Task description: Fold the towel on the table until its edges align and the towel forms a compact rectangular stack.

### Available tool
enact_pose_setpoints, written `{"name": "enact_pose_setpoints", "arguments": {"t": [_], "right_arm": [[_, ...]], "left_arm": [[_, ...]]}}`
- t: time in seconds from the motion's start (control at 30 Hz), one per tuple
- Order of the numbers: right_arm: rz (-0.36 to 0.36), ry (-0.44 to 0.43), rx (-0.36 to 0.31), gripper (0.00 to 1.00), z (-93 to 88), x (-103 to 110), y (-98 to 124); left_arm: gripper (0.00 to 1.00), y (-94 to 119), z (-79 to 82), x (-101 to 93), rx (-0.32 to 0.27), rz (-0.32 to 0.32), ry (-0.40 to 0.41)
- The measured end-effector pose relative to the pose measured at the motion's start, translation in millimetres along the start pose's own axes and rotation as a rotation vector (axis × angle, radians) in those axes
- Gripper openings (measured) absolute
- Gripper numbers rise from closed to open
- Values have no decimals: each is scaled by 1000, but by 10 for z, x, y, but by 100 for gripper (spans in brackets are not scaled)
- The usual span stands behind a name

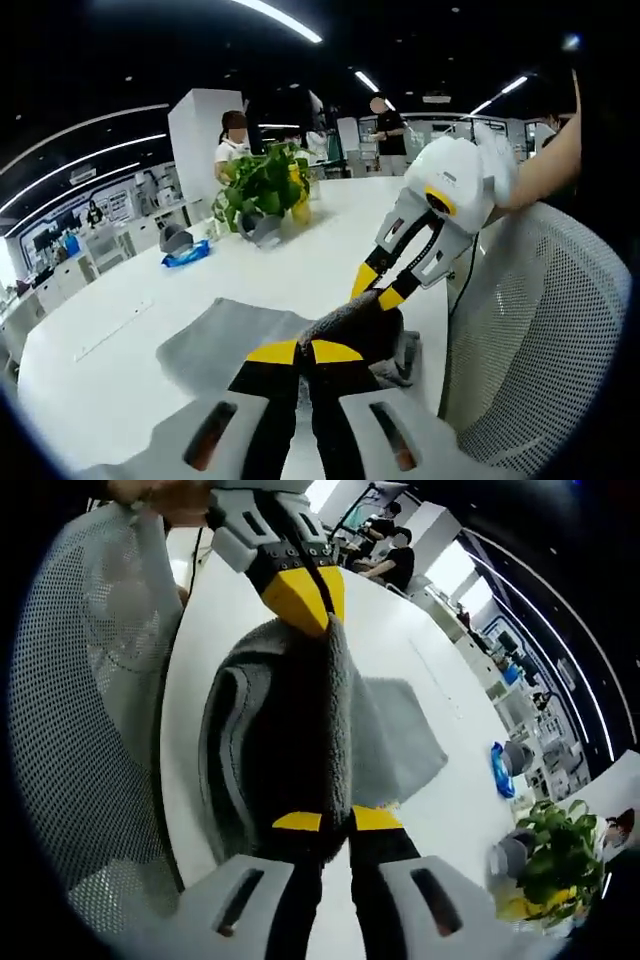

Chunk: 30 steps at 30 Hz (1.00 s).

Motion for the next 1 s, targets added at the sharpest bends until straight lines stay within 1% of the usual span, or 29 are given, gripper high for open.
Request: {"name": "enact_pose_setpoints", "arguments": {"t": [0.03,0.1,0.23,0.37,0.43,0.47,0.5,0.53,0.57,0.6,0.67,0.7,0.73,0.83,1.0], "right_arm": [[3,20,19,4,-22,4,38],[2,-2,16,2,-38,21,86],[-15,-43,4,1,-38,1,130],[-49,-84,-6,1,-45,-57,157],[-101,-159,-52,0,12,-145,202],[-108,-167,-59,0,19,-159,210],[-151,-194,-93,0,53,-243,250],[-177,-208,-116,0,74,-296,284],[-226,-235,-144,0,92,-385,348],[-250,-251,-169,0,109,-433,383],[-300,-296,-222,0,142,-530,463],[-311,-312,-235,0,147,-549,482],[-306,-326,-233,0,135,-542,497],[-300,-328,-227,0,114,-500,496],[-287,-308,-222,0,147,-471,504]], "left_arm": [[3,6,1,4,-2,1,11],[3,18,19,36,-11,11,18],[3,11,50,23,-28,5,36],[3,1,58,14,-29,1,23],[3,8,77,33,-36,9,19],[3,16,91,45,-42,13,22],[3,25,118,61,-58,19,37],[3,29,144,63,-73,16,47],[3,25,187,40,-98,4,74],[3,23,252,25,-132,-2,101],[3,29,300,10,-146,-8,93],[3,24,314,-8,-153,-16,90],[3,12,317,-28,-154,-25,90],[3,4,339,-54,-163,-36,89],[3,27,381,-28,-178,-28,95]]}}
Point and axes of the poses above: the point that each gripper's makers call its tool centre point, and the gripper's own axes: y roughly backward along the fingers, x roughly to its left, z roughly out of its top, the point moved 2 cm from there along y, roughly backward along the fingers, and after that the axes turned 15 degrees about -x, right-handed, at the moved point
